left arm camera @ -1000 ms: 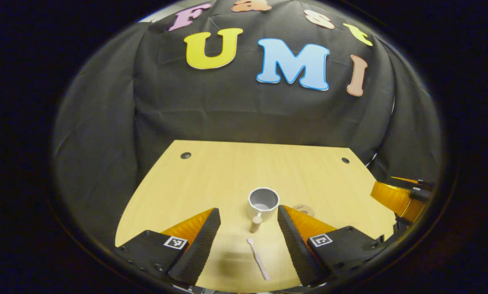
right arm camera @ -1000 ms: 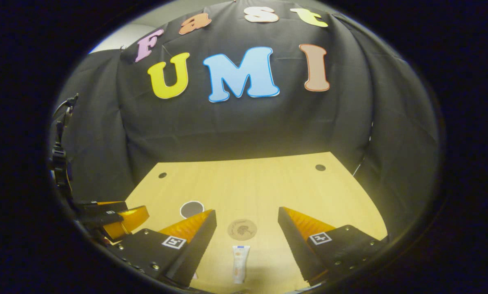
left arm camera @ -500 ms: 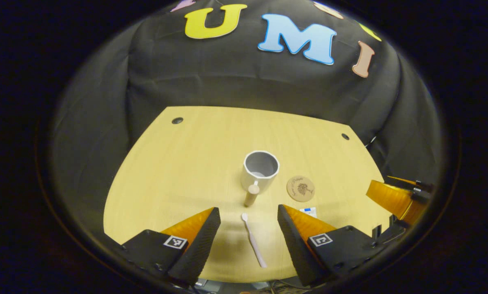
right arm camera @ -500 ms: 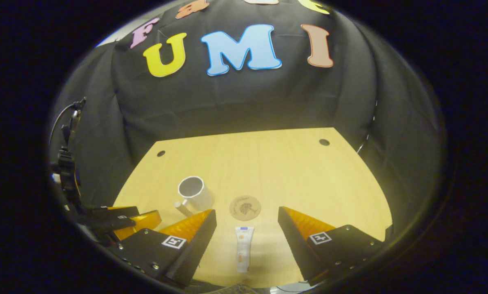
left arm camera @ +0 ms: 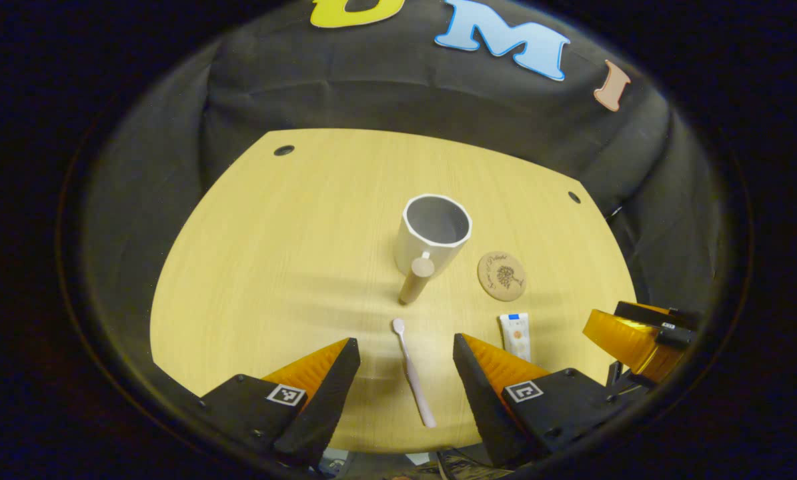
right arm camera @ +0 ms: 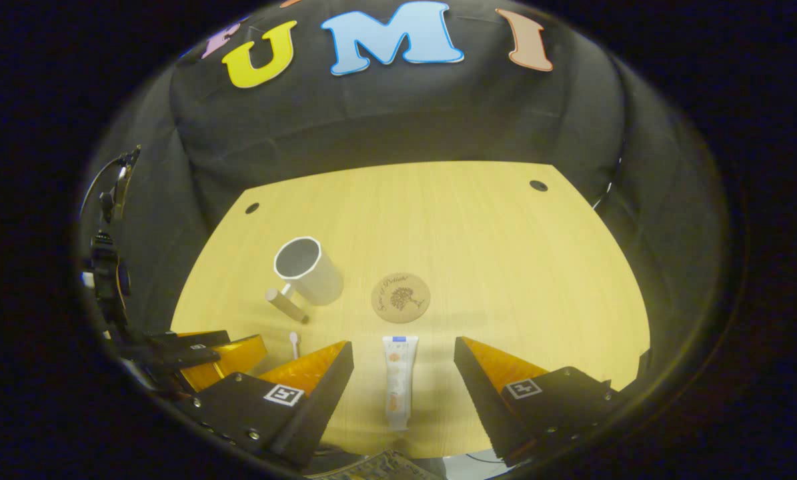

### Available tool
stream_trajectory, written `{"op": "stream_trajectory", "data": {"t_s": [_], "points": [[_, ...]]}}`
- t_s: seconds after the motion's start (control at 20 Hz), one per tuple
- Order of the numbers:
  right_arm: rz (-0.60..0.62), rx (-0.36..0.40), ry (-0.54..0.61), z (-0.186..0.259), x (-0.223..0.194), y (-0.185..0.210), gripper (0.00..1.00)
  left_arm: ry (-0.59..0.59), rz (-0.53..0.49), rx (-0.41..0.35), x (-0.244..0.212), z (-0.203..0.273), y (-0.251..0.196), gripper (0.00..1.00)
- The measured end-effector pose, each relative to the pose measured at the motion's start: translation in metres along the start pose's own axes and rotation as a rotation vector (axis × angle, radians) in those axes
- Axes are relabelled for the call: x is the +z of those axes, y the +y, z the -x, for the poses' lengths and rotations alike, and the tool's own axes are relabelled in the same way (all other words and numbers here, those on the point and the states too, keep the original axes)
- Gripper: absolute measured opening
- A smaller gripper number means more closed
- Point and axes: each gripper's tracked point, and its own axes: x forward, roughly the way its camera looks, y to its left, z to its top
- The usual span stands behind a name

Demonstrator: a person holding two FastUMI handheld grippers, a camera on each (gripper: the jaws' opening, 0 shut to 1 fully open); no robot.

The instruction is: Put the toothbrush and toothpaste on the desktop into the cup, then pick up the cup and place it on the coaster on the desktop.

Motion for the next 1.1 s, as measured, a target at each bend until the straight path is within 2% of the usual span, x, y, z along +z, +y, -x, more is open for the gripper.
{"op": "stream_trajectory", "data": {"t_s": [0.3, 0.35, 0.4, 0.45, 0.55, 0.65, 0.7, 0.75, 0.8, 0.85, 0.9, 1.0, 1.05, 1.1], "points": [[0.029, -0.004, 0.252, -0.054, -0.062, 0.000, 0.94, 0.184, 0.015, 0.053, -0.050, -0.055, 0.008, 0.94], [0.022, 0.001, 0.289, -0.064, -0.073, 0.002, 0.94, 0.203, 0.008, 0.072, -0.056, -0.062, 0.011, 0.88], [0.018, 0.000, 0.321, -0.070, -0.082, 0.002, 0.94, 0.218, -0.006, 0.092, -0.061, -0.065, 0.014, 0.88], [0.017, -0.004, 0.354, -0.077, -0.091, 0.001, 0.93, 0.230, -0.019, 0.112, -0.066, -0.074, 0.018, 0.94], [0.031, -0.033, 0.433, -0.084, -0.107, -0.006, 0.93, 0.260, -0.044, 0.147, -0.075, -0.084, 0.024, 0.94], [0.055, -0.069, 0.445, -0.089, -0.108, -0.013, 0.93, 0.249, -0.067, 0.148, -0.073, -0.088, 0.019, 0.96], [0.069, -0.073, 0.449, -0.090, -0.107, -0.013, 0.89, 0.247, -0.075, 0.139, -0.072, -0.089, 0.015, 0.93], [0.081, -0.077, 0.473, -0.087, -0.108, -0.013, 0.88, 0.253, -0.073, 0.142, -0.074, -0.088, 0.013, 0.96], [0.090, -0.078, 0.487, -0.087, -0.108, -0.012, 0.88, 0.251, -0.068, 0.141, -0.074, -0.088, 0.010, 0.87], [0.090, -0.082, 0.505, -0.089, -0.109, -0.012, 0.84, 0.266, -0.069, 0.146, -0.075, -0.089, 0.009, 0.86], [0.079, -0.087, 0.526, -0.088, -0.109, -0.011, 0.85, 0.264, -0.076, 0.137, -0.072, -0.090, 0.005, 0.78], [0.064, -0.094, 0.556, -0.085, -0.101, -0.014, 0.85, 0.277, -0.104, 0.129, -0.069, -0.095, 0.002, 0.47], [0.063, -0.093, 0.581, -0.090, -0.106, -0.017, 0.61, 0.294, -0.108, 0.133, -0.070, -0.095, -0.001, 0.37], [0.060, -0.092, 0.596, -0.093, -0.106, -0.020, 0.55, 0.314, -0.117, 0.134, -0.069, -0.096, -0.001, 0.18]]}}
